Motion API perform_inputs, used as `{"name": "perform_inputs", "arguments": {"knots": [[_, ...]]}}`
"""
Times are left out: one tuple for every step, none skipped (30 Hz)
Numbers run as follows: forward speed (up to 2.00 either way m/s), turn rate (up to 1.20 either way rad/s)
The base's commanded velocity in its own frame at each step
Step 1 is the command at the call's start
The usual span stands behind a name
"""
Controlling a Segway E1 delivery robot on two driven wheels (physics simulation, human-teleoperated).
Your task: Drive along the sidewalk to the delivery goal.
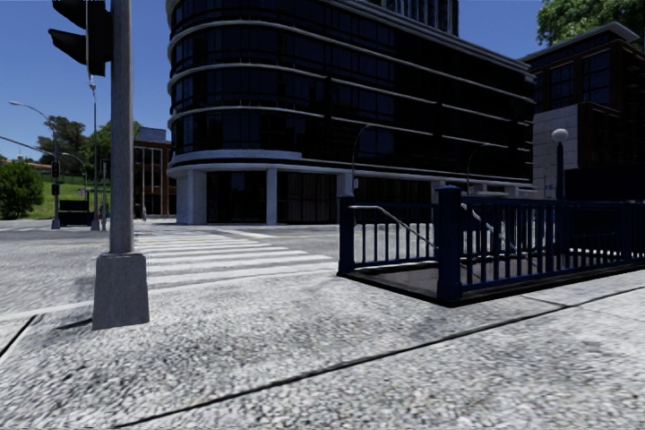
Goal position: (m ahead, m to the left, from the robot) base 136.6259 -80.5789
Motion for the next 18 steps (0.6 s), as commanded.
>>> {"name": "perform_inputs", "arguments": {"knots": [[2.0,0.42],[2.0,0.43],[2.0,0.43],[2.0,0.45],[2.0,0.47],[2.0,0.47],[2.0,0.47],[2.0,0.47],[2.0,0.47],[2.0,0.47],[2.0,0.47],[2.0,0.47],[2.0,0.47],[2.0,0.47],[2.0,0.45],[2.0,0.45],[2.0,0.36],[2.0,0.26]]}}
